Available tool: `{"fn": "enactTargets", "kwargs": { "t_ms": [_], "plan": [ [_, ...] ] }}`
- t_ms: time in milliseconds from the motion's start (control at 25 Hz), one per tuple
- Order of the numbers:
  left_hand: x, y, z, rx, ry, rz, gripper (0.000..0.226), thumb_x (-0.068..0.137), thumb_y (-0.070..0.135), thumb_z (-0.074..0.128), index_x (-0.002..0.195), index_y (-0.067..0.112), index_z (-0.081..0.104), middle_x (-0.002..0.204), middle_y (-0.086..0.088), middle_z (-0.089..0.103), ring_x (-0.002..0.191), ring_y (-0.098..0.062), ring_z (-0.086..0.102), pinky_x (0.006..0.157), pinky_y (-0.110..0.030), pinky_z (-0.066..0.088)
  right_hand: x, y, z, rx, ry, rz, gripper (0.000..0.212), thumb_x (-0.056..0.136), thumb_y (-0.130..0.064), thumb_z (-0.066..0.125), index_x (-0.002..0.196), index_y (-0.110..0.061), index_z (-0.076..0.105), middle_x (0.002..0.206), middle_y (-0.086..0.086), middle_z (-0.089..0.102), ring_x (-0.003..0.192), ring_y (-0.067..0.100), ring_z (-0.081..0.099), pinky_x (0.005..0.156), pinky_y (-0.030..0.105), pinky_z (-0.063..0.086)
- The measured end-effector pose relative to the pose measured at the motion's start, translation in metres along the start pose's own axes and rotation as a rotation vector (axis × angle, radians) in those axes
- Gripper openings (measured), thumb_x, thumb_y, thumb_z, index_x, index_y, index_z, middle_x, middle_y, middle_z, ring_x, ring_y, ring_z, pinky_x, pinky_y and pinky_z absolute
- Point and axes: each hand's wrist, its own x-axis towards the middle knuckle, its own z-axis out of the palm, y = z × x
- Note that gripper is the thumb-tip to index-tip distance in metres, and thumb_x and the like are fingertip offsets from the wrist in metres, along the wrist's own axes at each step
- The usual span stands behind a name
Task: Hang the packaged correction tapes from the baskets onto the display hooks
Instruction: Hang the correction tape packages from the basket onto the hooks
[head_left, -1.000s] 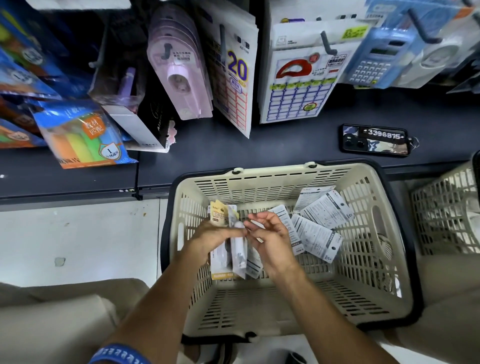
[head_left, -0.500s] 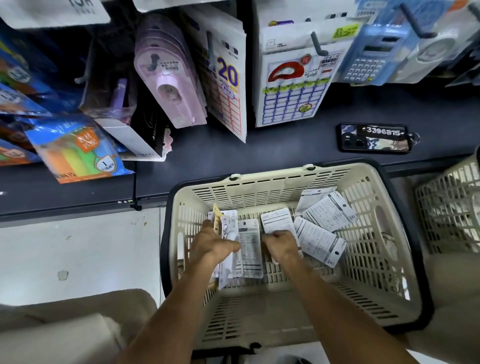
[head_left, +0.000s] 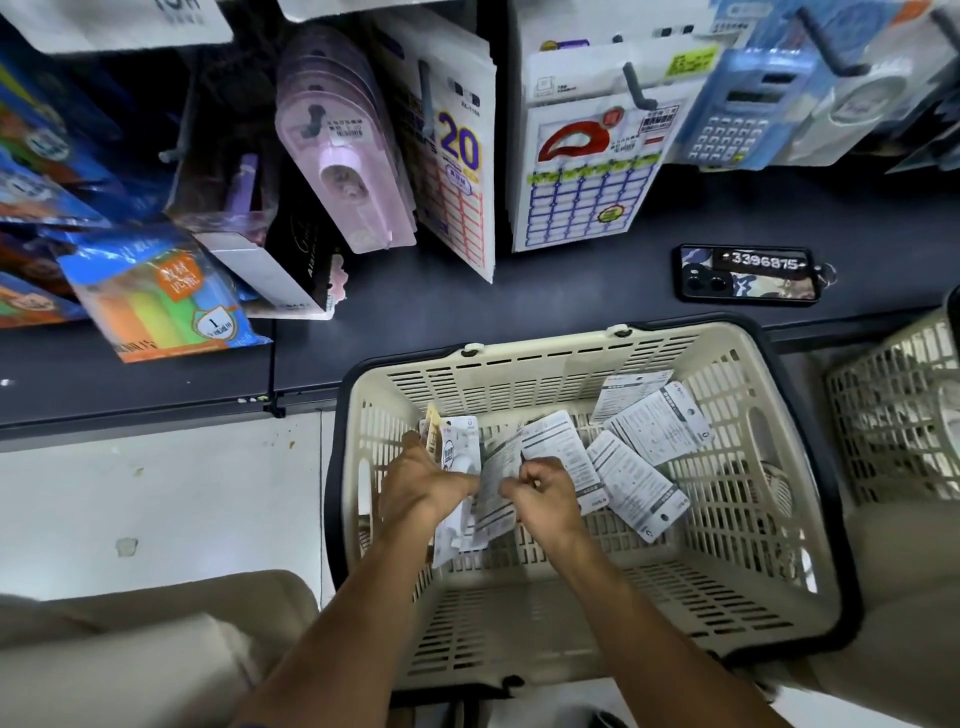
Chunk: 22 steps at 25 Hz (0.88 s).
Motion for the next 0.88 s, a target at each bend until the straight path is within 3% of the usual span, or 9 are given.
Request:
{"fn": "enactTargets", "kwargs": {
  "t_ms": [80,160,240,360,440,520,640,760,880],
  "plan": [
    [-0.002,0.010,0.001,-0.099,-0.068,0.017,0.071,0.073,0.038,0.091,0.127,0.019,0.049,0.109,0.000,0.068,0.083,-0.013,0.063,0.063,-0.023,0.049,-0.010,-0.010,-0.013,0.159,-0.180,-0.052,0.029,0.081,-0.013,0.078,0.057,-0.021,0.064,0.105,-0.013,0.066,0.086,-0.001,0.065,0.069,0.006,0.045],
    [-0.003,0.018,0.004,-0.230,-0.147,0.035,0.078,0.070,0.033,0.093,0.135,0.016,0.053,0.131,-0.005,0.065,0.114,-0.026,0.064,0.093,-0.029,0.054,-0.017,-0.013,-0.026,0.358,-0.284,-0.070,0.008,0.088,-0.019,0.074,0.082,-0.024,0.078,0.125,-0.017,0.066,0.113,0.004,0.063,0.092,0.025,0.053],
    [-0.011,0.022,0.003,-0.330,-0.226,0.033,0.065,0.065,0.035,0.095,0.117,0.017,0.060,0.126,-0.002,0.065,0.112,-0.025,0.061,0.102,-0.035,0.051,-0.021,-0.014,-0.039,0.534,-0.219,-0.092,0.031,0.087,-0.007,0.071,0.112,-0.025,0.072,0.133,-0.007,0.064,0.121,0.020,0.062,0.096,0.039,0.053],
    [-0.026,0.031,0.001,-0.372,-0.372,0.028,0.100,0.051,0.051,0.094,0.131,0.011,0.049,0.137,-0.009,0.054,0.127,-0.030,0.052,0.113,-0.048,0.042,-0.025,-0.016,-0.051,0.607,-0.179,0.014,0.069,0.080,-0.028,0.078,0.142,-0.032,0.050,0.140,-0.007,0.057,0.121,0.016,0.062,0.100,0.040,0.052],
    [-0.034,0.036,0.004,-0.406,-0.411,0.021,0.111,0.048,0.054,0.088,0.143,0.014,0.046,0.144,-0.013,0.054,0.131,-0.034,0.053,0.111,-0.053,0.044,-0.028,-0.019,-0.059,0.547,-0.254,0.069,0.063,0.089,-0.040,0.070,0.145,-0.021,0.048,0.136,0.006,0.065,0.121,0.027,0.065,0.103,0.053,0.051],
    [-0.039,0.042,0.004,-0.544,-0.516,-0.018,0.087,0.058,0.058,0.078,0.131,0.014,0.061,0.132,-0.017,0.067,0.115,-0.034,0.068,0.098,-0.048,0.054,-0.032,-0.024,-0.071,0.548,-0.273,0.062,0.055,0.091,-0.041,0.068,0.138,-0.015,0.055,0.126,0.009,0.071,0.117,0.030,0.067,0.101,0.056,0.052],
    [-0.048,0.048,0.003,-0.579,-0.680,-0.010,0.086,0.068,0.072,0.078,0.136,0.022,0.062,0.136,-0.011,0.067,0.119,-0.029,0.069,0.093,-0.048,0.058,-0.041,-0.030,-0.080,0.417,-0.274,0.043,0.040,0.085,-0.038,0.074,0.123,-0.032,0.062,0.110,-0.011,0.076,0.110,0.019,0.070,0.086,0.039,0.059],
    [-0.043,0.044,0.010,-0.397,-0.514,0.026,0.123,0.044,0.063,0.093,0.146,0.015,0.046,0.158,-0.011,0.046,0.140,-0.029,0.045,0.120,-0.055,0.032,-0.041,-0.037,-0.079,0.235,-0.481,0.013,0.041,0.092,-0.023,0.065,0.113,-0.058,0.063,0.112,-0.027,0.072,0.107,-0.003,0.067,0.080,0.020,0.058],
    [-0.033,0.038,0.013,-0.354,-0.338,-0.009,0.114,0.057,0.048,0.097,0.147,0.009,0.038,0.155,-0.011,0.046,0.138,-0.029,0.046,0.102,-0.037,0.040,-0.020,-0.028,-0.083,0.118,-0.385,0.031,0.036,0.096,-0.020,0.054,0.129,-0.032,0.064,0.126,-0.005,0.070,0.121,0.022,0.063,0.098,0.037,0.052]
  ]
}}
